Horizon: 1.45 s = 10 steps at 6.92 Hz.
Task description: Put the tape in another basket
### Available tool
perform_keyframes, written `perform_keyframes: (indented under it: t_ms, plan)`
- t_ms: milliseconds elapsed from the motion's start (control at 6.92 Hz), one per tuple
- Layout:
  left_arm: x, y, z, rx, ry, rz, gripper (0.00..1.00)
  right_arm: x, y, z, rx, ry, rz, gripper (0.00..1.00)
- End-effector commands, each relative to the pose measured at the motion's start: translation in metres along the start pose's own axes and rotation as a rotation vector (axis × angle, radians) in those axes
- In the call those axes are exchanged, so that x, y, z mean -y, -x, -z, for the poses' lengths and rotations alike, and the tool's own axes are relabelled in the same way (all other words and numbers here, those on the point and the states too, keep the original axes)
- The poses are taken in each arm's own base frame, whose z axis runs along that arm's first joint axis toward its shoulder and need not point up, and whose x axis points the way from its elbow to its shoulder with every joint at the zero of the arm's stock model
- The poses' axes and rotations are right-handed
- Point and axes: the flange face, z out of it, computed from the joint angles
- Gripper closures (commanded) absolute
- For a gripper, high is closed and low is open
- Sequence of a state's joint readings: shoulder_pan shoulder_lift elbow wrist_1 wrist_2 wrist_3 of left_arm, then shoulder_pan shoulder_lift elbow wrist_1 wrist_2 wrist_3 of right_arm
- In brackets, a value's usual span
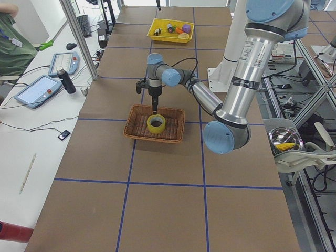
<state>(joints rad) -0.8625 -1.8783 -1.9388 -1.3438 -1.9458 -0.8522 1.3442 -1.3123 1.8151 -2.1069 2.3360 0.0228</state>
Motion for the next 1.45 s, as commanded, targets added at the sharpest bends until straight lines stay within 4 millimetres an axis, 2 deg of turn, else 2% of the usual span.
perform_keyframes:
  t_ms: [0,145,289,434,578,723,867,1012,1301]
  plan:
    - [0.035,0.106,0.060,0.044,-0.010,-0.102,0.02,-0.007,-0.010,0.008,0.087,-0.013,-0.042,0.00]
    - [0.039,0.178,0.063,0.021,0.003,-0.073,0.02,-0.015,-0.020,0.006,0.092,-0.013,-0.051,0.00]
    - [0.044,0.237,0.066,0.025,0.005,-0.118,0.02,-0.012,-0.025,0.009,0.084,-0.035,-0.039,0.00]
    - [0.054,0.283,0.063,0.008,0.024,-0.110,0.02,-0.014,-0.043,0.028,0.077,-0.086,-0.053,0.00]
    - [0.059,0.316,0.059,0.006,0.039,-0.160,0.02,-0.020,-0.055,0.025,0.077,-0.086,-0.070,0.00]
    - [0.045,0.365,0.049,-0.010,0.065,-0.196,0.02,-0.021,-0.063,0.023,0.076,-0.081,-0.098,0.00]
    - [0.043,0.409,0.055,-0.067,0.048,-0.123,0.02,-0.036,-0.086,0.023,0.080,-0.089,-0.129,0.00]
    - [0.040,0.441,0.051,-0.078,0.057,-0.062,0.02,-0.045,-0.098,0.013,0.075,-0.091,-0.101,0.00]
    - [0.022,0.461,0.018,-0.084,0.106,-0.039,0.02,-0.081,-0.140,-0.036,0.055,-0.107,-0.032,0.00]
